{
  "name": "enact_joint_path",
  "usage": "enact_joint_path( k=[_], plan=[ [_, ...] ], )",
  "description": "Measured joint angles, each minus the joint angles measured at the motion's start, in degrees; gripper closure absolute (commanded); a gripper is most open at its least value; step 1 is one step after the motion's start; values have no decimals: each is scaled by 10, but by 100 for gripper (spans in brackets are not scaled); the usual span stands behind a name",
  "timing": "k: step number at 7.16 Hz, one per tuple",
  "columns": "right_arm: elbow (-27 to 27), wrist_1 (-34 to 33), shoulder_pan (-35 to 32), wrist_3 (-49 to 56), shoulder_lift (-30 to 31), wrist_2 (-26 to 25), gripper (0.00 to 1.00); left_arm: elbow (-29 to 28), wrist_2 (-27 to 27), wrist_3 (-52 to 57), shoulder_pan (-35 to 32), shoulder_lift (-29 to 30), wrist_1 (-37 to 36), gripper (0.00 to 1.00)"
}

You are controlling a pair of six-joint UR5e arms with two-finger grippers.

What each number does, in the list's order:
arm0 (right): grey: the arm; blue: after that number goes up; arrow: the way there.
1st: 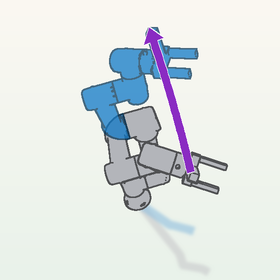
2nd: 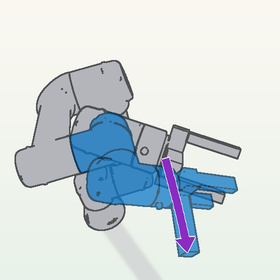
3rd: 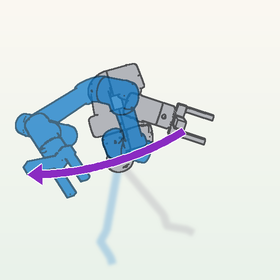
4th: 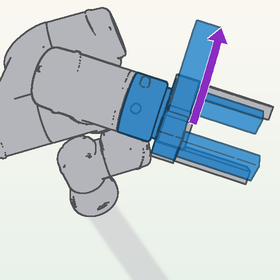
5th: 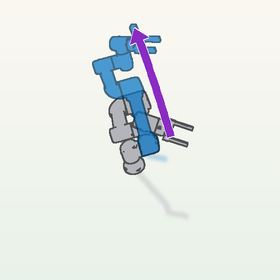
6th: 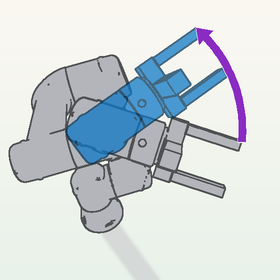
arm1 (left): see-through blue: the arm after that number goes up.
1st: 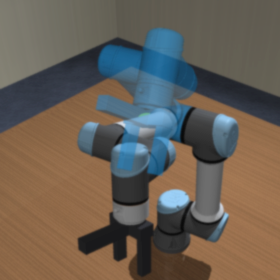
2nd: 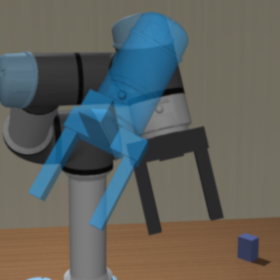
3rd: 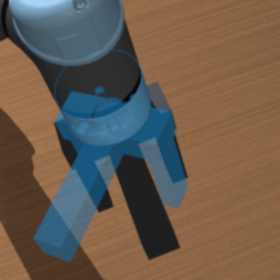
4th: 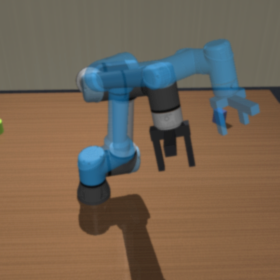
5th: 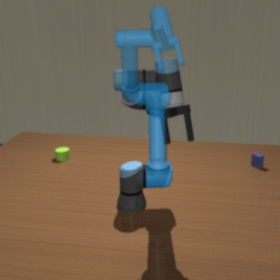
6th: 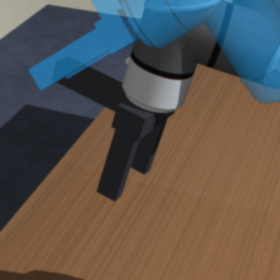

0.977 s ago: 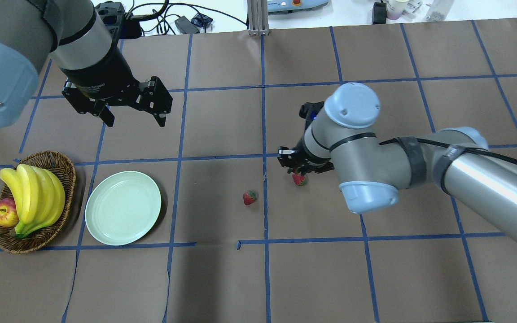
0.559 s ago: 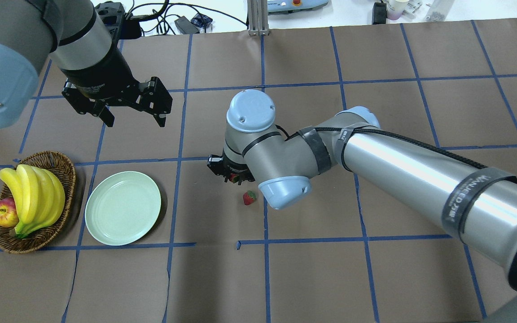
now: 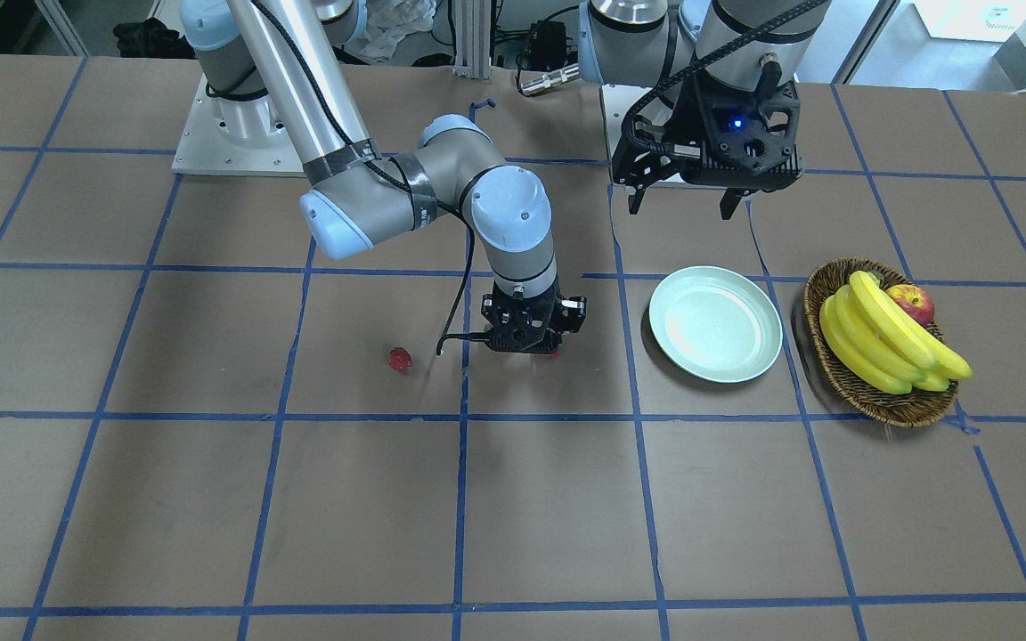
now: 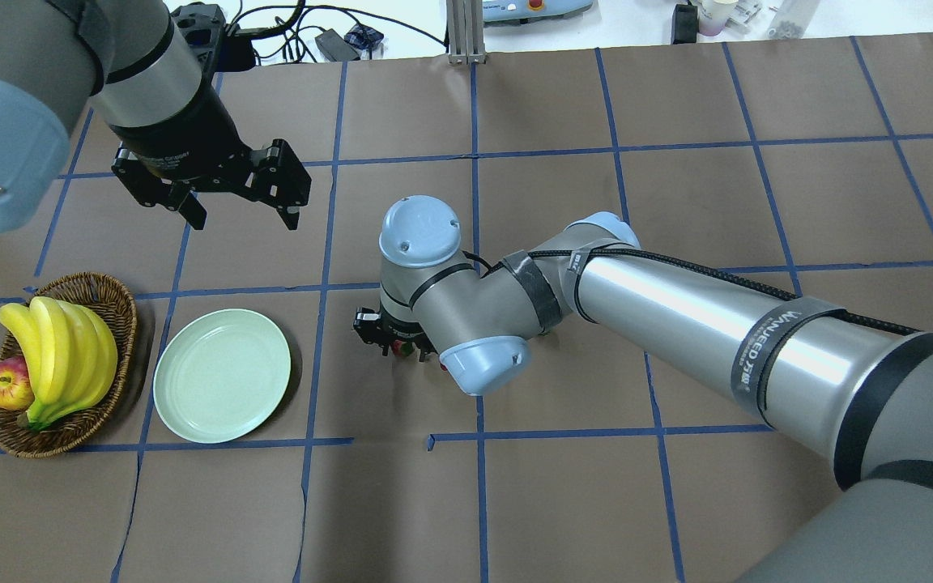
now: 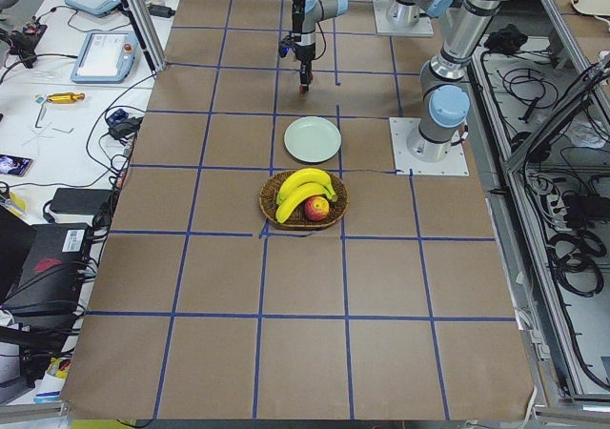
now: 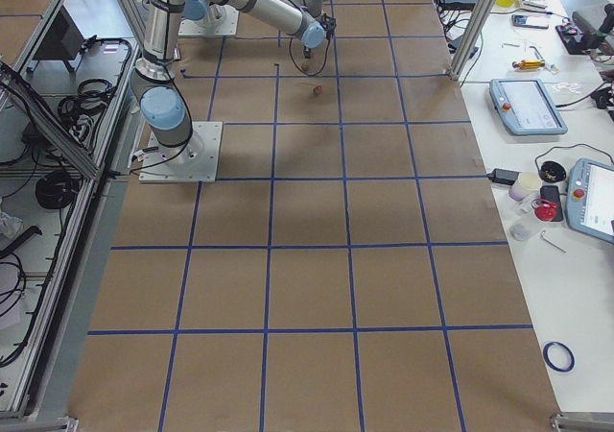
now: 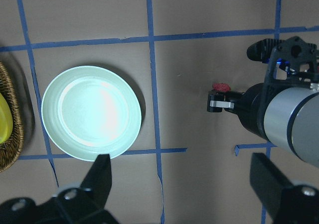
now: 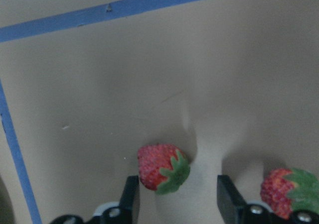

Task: Collect all strawberries into plate
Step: 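Carry the strawberry and set it beside the first one, then reach the right gripper to the last strawberry and grasp it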

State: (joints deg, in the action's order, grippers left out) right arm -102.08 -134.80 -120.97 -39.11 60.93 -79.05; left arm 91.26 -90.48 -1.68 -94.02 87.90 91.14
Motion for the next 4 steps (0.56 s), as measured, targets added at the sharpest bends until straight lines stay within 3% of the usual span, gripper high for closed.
enact_joint_path(
  k=[2,4],
  plan=[
    [-1,38,15,3,41,-27,0,-1,0,2,0,0,0,0],
    [-11,125,61,21,91,-83,0,-1,0,3,0,0,0,0]
  ],
)
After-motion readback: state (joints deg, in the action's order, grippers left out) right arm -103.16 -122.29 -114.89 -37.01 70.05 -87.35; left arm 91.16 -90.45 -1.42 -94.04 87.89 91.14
